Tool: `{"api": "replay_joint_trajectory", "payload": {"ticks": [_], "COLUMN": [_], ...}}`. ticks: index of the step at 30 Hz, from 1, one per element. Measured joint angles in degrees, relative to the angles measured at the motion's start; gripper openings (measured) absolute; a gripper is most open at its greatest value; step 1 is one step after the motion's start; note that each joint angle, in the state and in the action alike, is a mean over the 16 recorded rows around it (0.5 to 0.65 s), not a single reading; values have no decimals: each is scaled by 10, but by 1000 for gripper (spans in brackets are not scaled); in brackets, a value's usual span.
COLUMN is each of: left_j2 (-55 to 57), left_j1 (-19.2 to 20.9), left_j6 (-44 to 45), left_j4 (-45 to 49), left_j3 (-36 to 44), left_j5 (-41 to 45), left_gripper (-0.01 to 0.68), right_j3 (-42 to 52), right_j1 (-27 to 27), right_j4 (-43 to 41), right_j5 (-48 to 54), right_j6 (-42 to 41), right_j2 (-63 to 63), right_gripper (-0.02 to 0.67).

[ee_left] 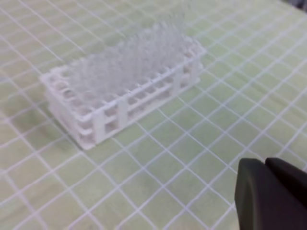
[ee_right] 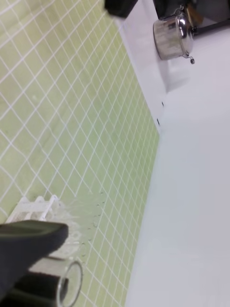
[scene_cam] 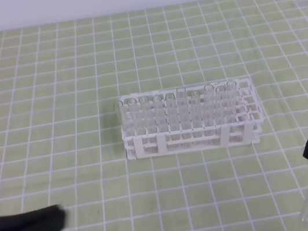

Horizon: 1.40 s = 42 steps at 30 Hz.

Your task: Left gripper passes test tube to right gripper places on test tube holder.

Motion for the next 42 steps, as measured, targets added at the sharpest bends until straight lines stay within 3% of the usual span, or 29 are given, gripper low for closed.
{"api": "replay_joint_trajectory", "payload": {"ticks": [6, 13, 29, 42], "left_j2": [-113, -179, -196, -195], "left_j1": [0, 0, 0, 0], "left_j6": [2, 3, 2, 3], "left_j4": [-13, -30, -42, -42], "left_j3": [28, 69, 90, 90], "left_j5": [63, 79, 67, 67], "left_gripper": [0, 0, 0, 0], "right_j3": [0, 0, 0, -14], "right_j1": [0, 0, 0, 0], "right_j4": [0, 0, 18, 51], "right_j5": [0, -1, -61, -90], "right_j6": [0, 0, -9, -79], "right_j2": [0, 0, 0, 4], "right_gripper": [10, 10, 10, 10]}}
